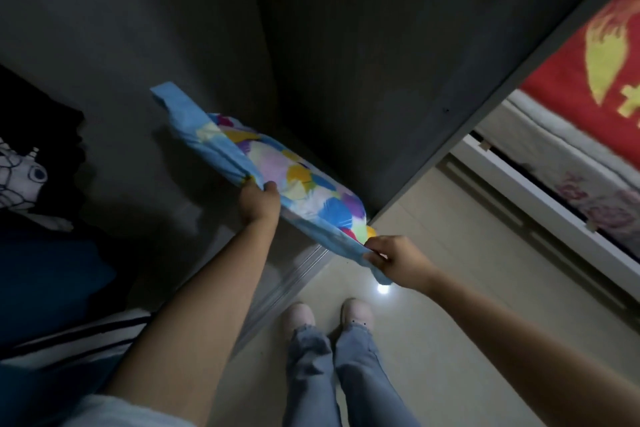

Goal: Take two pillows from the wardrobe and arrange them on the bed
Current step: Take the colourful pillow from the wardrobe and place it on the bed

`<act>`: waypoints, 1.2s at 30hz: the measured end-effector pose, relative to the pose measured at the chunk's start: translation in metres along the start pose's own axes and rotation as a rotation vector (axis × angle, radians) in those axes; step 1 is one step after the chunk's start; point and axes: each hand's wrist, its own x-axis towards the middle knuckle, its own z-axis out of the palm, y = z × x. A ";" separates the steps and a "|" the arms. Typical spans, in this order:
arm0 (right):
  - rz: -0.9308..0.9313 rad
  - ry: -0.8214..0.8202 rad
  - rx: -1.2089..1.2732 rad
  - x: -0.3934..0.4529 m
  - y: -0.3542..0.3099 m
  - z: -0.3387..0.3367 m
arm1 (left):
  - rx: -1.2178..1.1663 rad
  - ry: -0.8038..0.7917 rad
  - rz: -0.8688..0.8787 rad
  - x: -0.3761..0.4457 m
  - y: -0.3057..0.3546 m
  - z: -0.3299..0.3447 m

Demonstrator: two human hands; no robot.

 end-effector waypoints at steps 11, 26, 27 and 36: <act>0.132 -0.420 0.352 -0.036 -0.031 0.026 | 0.188 -0.047 0.372 -0.032 -0.029 -0.071; 0.267 0.445 -0.122 -0.118 -0.081 0.012 | 0.694 -0.597 1.151 -0.125 -0.023 -0.151; 0.275 0.471 -0.184 -0.125 -0.083 0.011 | 0.707 -0.624 1.196 -0.132 -0.023 -0.150; 0.544 0.703 -0.438 -0.209 -0.044 -0.018 | 0.531 -0.628 1.561 -0.201 0.046 -0.111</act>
